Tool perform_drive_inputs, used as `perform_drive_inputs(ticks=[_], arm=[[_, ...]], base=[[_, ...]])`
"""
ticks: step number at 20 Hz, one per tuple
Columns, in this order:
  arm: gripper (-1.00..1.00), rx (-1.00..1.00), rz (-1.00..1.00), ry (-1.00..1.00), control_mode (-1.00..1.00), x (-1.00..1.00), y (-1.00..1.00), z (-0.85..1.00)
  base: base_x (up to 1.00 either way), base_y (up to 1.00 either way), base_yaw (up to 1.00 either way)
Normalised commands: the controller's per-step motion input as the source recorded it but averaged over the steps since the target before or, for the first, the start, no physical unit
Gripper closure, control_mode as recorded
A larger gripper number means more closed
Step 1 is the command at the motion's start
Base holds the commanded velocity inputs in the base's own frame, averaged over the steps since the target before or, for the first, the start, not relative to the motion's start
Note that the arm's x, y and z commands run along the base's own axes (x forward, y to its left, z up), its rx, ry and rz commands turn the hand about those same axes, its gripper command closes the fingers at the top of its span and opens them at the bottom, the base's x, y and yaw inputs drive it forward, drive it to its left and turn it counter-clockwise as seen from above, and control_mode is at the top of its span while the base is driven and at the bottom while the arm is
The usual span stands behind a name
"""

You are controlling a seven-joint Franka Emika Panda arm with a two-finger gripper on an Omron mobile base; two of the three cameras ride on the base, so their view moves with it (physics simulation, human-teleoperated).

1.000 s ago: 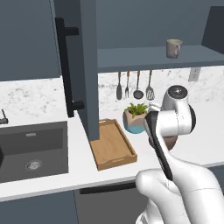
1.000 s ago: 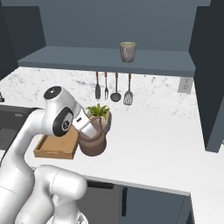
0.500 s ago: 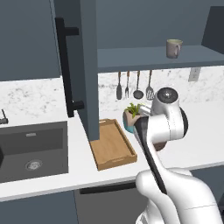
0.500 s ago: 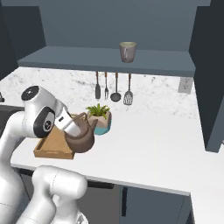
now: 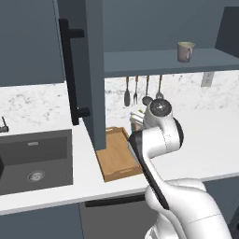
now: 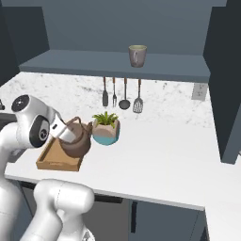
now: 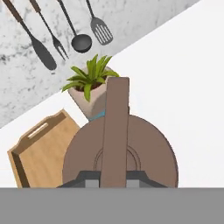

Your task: Pick the kettle from the counter and place it on the tray. Then pick the mug from the cabinet and place it on the tray. Then close the cabinet doors.

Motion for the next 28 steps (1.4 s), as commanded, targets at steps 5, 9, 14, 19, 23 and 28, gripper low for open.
perform_drive_inputs(ticks=[5,9,14,19,23,28], arm=[[1.00,0.00,0.12,0.00,-1.00,0.40,0.44,0.01],[1.00,0.00,0.16,-0.01,-1.00,0.47,0.32,0.00],[1.00,0.02,0.15,0.01,-1.00,0.37,0.32,-0.12],[1.00,0.01,0.12,0.00,-1.00,0.36,0.30,-0.19],[1.00,0.00,0.07,0.00,-1.00,0.41,0.17,-0.18],[1.00,0.00,0.03,0.00,-1.00,0.39,0.11,-0.16]], base=[[0.00,0.00,0.00],[0.00,0.00,0.00],[0.00,0.00,0.00],[0.00,0.00,0.00],[0.00,0.00,0.00],[0.00,0.00,0.00]])
